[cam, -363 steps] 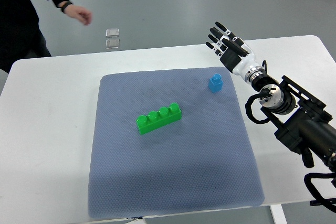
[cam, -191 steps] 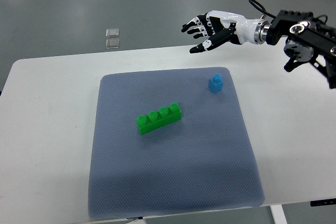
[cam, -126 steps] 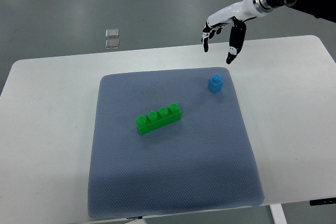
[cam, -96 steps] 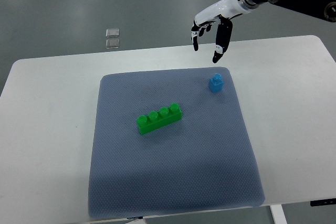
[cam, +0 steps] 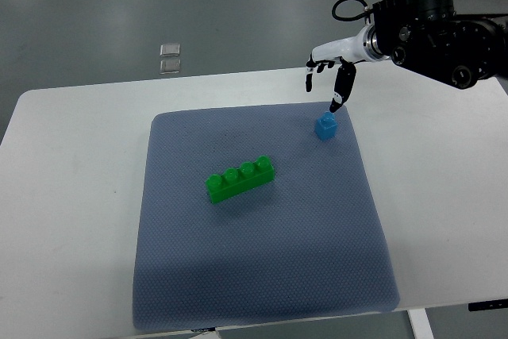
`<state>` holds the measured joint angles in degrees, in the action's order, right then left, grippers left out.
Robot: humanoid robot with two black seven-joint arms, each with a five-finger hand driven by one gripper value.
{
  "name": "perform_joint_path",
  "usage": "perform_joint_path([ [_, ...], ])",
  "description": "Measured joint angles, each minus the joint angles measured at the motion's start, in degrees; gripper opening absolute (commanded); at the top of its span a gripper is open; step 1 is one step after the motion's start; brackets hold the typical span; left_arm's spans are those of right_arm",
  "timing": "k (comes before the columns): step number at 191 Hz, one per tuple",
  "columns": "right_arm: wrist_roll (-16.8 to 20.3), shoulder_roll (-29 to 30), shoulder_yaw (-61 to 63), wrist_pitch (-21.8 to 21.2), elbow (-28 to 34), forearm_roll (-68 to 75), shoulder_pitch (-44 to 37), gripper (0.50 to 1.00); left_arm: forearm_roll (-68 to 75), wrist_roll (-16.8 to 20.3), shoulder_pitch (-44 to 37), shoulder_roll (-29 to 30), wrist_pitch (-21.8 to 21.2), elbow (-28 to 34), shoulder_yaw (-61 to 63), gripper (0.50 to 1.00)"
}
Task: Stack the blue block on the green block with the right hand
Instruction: 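Move the right hand over the small blue block, fingers open, then lower the right hand and close fingers around the blue block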
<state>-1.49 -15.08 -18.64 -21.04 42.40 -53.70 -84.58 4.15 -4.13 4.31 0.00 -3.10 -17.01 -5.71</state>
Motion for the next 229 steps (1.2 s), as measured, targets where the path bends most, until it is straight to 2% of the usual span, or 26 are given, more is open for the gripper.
perform_joint_path([
  [109,-1.3,4.6,0.0,6.1,-5.3,-0.8,7.7,0.911,0.0,0.0,0.0,0.0,0.0,0.3,0.0,1.0],
  [126,-1.3,4.9,-0.1,6.7,-5.8,-1.0,8.3,0.897,0.0,0.0,0.0,0.0,0.0,0.3,0.0,1.0],
  [154,-1.4,5.1,-0.3,7.1,-6.3,-1.5,9.3,0.834,0.0,0.0,0.0,0.0,0.0,0.3,0.0,1.0],
  [229,-1.5,5.1,-0.6,8.2,-7.2,-3.0,10.4,0.821,0.0,0.0,0.0,0.0,0.0,0.4,0.2,1.0],
])
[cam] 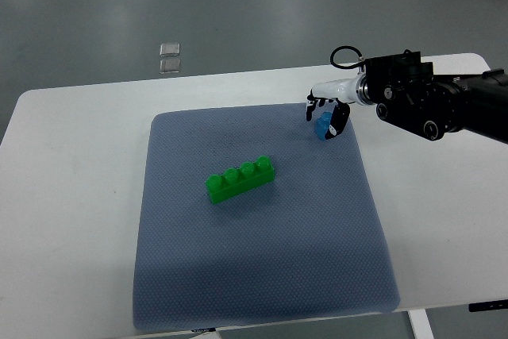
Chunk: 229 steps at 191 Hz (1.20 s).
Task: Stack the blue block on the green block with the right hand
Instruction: 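Lower the right hand and close fingers around the blue block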
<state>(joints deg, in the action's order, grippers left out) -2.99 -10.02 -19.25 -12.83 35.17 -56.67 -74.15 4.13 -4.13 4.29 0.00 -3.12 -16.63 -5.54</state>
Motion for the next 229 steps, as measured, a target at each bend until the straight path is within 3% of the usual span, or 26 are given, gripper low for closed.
perform_joint_path([
  [40,0.0,0.0,-0.3,0.0,-0.2,-0.1,0.2,0.817,0.0,0.0,0.0,0.0,0.0,0.0,0.0,1.0],
  [76,0.0,0.0,-0.3,0.0,-0.2,-0.1,0.2,0.756,0.0,0.0,0.0,0.0,0.0,0.0,0.0,1.0],
  [89,0.0,0.0,-0.4,0.0,-0.2,-0.1,0.2,0.699,0.0,0.0,0.0,0.0,0.0,0.0,0.0,1.0],
  [99,-0.2,-0.1,-0.4,0.0,-0.2,-0.1,0.2,0.699,0.0,0.0,0.0,0.0,0.0,0.0,0.0,1.0],
  [100,-0.2,-0.1,-0.4,0.0,-0.2,-0.1,0.2,0.668,0.0,0.0,0.0,0.0,0.0,0.0,0.0,1.0],
  [122,-0.3,-0.1,-0.4,0.0,-0.2,-0.2,0.3,0.65,0.0,0.0,0.0,0.0,0.0,0.0,0.0,1.0],
  [131,-0.4,0.0,-0.4,0.0,-0.2,-0.2,0.3,0.617,0.0,0.0,0.0,0.0,0.0,0.0,0.1,1.0],
  [229,-1.8,-1.3,0.0,-0.6,0.7,-1.7,-1.6,0.586,0.0,0.0,-0.1,0.0,0.0,0.0,0.1,1.0],
])
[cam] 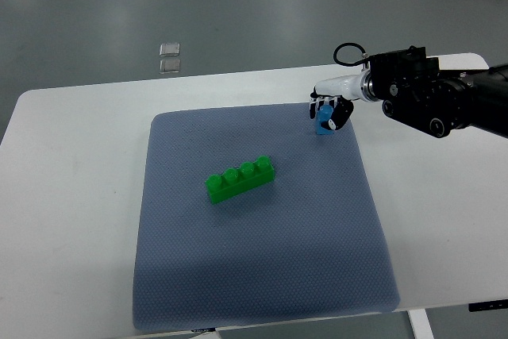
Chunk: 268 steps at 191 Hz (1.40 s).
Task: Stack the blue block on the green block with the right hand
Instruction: 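Lower the right hand and close fingers around the blue block, then lift the blue block with the right hand, then carry the blue block over the green brick and lower it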
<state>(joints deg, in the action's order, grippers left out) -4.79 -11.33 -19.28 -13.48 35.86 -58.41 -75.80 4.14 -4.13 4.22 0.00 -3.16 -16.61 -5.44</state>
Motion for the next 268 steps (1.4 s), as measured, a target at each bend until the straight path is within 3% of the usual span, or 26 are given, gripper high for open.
perform_joint_path([
  [22,0.0,-2.3,0.4,-1.1,4.5,0.6,-4.3,0.588,0.0,0.0,0.0,0.0,0.0,0.0,0.0,1.0],
  [68,0.3,-8.0,0.6,-5.2,19.9,7.0,-17.8,0.588,0.0,0.0,0.0,0.0,0.0,0.0,0.0,1.0],
  [128,1.1,-7.3,0.3,-5.5,29.3,18.6,-25.0,0.58,0.0,0.0,0.1,0.0,0.0,-0.1,0.0,1.0],
  [200,1.1,-2.8,-2.1,3.8,30.7,15.4,-21.9,0.578,0.0,0.0,0.1,0.0,0.0,0.1,0.0,1.0],
  [268,1.0,-2.8,-2.4,6.7,30.4,10.1,-16.0,0.58,0.0,0.0,0.0,0.0,0.0,0.1,0.1,1.0],
])
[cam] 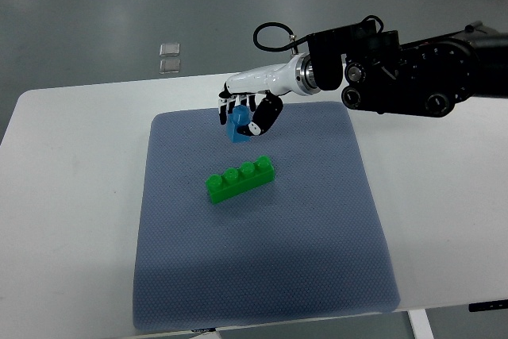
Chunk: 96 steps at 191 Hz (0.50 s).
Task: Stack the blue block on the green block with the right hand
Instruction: 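Carry the blue block over the green brick and lower it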
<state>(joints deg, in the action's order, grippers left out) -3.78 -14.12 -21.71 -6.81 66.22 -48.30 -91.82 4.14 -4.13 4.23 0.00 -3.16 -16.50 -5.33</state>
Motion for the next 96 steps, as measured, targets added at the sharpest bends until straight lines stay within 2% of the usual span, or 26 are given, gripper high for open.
perform_joint_path([
  [96,-0.1,0.3,0.3,2.6,-0.9,-1.5,5.9,0.586,0.0,0.0,0.0,0.0,0.0,0.0,0.2,1.0],
])
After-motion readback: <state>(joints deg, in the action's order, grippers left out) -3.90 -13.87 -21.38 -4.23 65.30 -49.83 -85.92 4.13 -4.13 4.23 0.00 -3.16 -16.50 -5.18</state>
